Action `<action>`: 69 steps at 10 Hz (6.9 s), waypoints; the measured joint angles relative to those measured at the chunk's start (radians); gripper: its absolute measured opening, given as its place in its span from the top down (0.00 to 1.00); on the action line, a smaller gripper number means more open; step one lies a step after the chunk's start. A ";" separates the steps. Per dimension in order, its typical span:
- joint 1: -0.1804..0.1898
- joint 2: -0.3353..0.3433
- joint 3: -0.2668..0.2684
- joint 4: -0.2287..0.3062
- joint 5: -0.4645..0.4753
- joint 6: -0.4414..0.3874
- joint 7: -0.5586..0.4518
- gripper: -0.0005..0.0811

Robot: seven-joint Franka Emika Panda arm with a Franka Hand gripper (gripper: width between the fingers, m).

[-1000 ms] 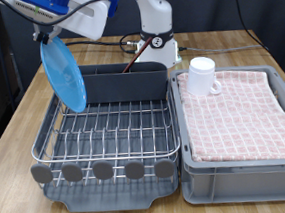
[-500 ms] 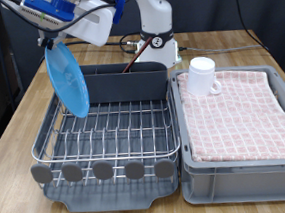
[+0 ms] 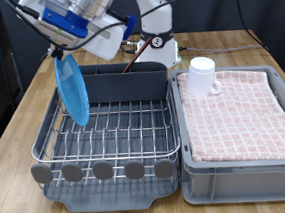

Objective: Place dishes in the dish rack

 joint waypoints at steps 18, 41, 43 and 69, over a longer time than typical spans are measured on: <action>-0.004 0.071 -0.019 -0.117 -0.103 0.198 0.178 0.40; 0.020 -0.224 0.047 -0.077 0.583 -0.164 -0.432 0.01; 0.044 -0.268 0.083 -0.105 0.605 -0.175 -0.413 0.01; 0.306 -0.121 0.347 -0.040 0.797 -0.450 -0.373 0.01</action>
